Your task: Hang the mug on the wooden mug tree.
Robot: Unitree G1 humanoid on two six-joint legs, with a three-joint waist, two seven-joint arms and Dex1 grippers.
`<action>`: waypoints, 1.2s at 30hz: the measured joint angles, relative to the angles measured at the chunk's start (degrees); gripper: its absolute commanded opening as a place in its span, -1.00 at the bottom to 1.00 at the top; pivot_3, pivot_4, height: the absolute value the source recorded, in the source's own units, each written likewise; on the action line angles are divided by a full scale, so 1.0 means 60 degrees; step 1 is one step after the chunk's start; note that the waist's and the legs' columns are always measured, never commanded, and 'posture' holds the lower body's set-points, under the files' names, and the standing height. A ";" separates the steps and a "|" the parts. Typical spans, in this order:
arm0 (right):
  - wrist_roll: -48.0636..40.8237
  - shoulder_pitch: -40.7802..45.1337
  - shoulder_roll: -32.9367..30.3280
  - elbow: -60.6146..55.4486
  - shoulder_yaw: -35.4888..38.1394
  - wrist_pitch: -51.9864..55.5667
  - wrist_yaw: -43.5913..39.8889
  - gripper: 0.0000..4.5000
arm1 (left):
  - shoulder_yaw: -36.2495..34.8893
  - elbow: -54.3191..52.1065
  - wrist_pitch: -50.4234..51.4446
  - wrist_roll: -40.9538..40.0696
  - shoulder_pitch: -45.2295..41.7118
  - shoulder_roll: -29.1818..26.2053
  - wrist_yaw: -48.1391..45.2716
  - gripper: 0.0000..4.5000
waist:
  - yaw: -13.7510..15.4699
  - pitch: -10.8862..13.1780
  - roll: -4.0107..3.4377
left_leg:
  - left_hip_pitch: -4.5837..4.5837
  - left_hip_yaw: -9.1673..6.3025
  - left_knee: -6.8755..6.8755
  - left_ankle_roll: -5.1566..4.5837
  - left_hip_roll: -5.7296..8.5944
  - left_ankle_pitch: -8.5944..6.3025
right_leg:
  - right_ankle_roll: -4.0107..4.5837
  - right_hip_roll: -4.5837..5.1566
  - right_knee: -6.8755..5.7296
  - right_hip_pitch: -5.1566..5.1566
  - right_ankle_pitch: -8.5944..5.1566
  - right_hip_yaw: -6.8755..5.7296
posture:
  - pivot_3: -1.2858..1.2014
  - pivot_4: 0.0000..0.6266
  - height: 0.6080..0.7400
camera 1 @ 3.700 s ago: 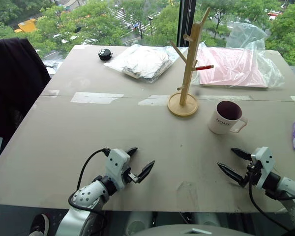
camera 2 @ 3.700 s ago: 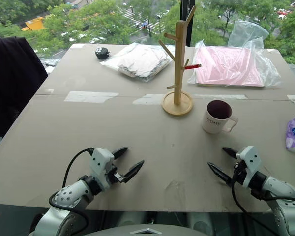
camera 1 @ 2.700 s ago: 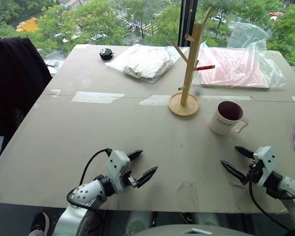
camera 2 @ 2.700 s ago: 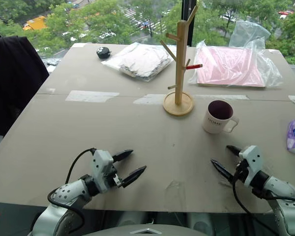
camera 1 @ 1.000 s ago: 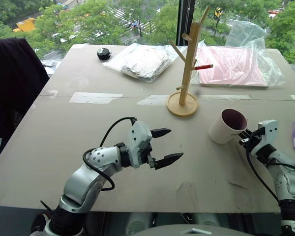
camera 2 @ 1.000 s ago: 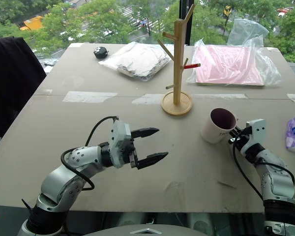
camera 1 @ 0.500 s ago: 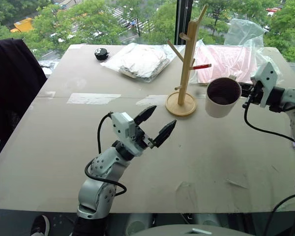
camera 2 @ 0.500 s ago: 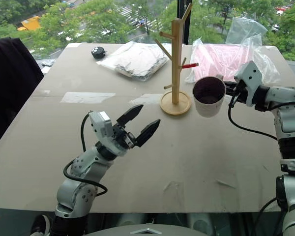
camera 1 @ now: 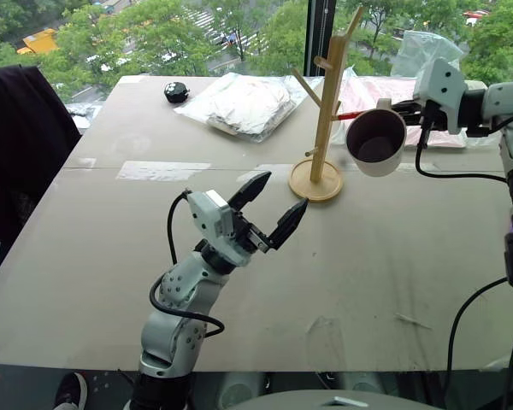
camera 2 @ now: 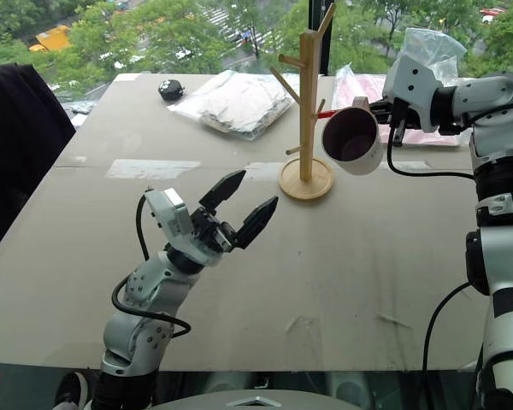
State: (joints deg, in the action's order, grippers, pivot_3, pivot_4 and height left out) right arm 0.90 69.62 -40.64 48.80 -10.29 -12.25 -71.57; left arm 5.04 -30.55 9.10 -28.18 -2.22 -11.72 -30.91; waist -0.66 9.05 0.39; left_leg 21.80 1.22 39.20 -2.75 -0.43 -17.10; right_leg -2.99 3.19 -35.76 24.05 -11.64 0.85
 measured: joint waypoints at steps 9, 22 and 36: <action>0.0417 0.0653 0.0853 0.0611 -0.0088 -0.0567 -0.0092 -0.73 | 0.0060 0.0014 -0.0046 0.0046 -0.0160 -0.0005 0.0012 1.00 | -0.0017 0.0007 -0.0011 | 0.0009 -0.0004 -0.0004 0.0034 -0.0002 0.0019 | 0.0000 0.0029 -0.0007 0.0011 0.0001 -0.0002 | 0.03 -0.52 1.00; 0.0398 0.0597 0.0264 0.1022 0.0413 -0.0447 0.0238 0.98 | 0.0075 0.0004 -0.0070 0.0369 0.0316 -0.0169 0.0342 1.00 | 0.0016 0.0008 -0.0012 | 0.0031 -0.0015 -0.0014 0.0039 0.0011 0.0022 | 0.0000 0.0079 0.0001 0.0025 0.0001 -0.0008 | 0.03 -0.52 1.00; -0.4085 -1.0913 0.1026 -0.7842 0.3741 0.4052 0.1632 0.98 | -0.0480 0.0135 0.0744 0.1371 0.3716 -0.2338 0.0051 1.00 | 0.0050 0.0027 -0.0053 | 0.0003 -0.0009 -0.0054 -0.0005 0.0003 -0.0003 | -0.0003 0.0070 -0.0007 0.0025 -0.0006 -0.0007 | 0.03 -0.52 1.00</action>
State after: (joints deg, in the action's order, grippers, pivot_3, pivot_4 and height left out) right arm -23.61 4.15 -34.48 1.75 12.16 12.07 -61.78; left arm 2.16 -29.74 13.56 -19.96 20.07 -25.75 -30.61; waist -0.36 9.21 0.07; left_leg 21.82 1.17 38.87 -2.78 -0.41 -17.12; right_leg -3.02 3.61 -35.80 24.20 -11.67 0.81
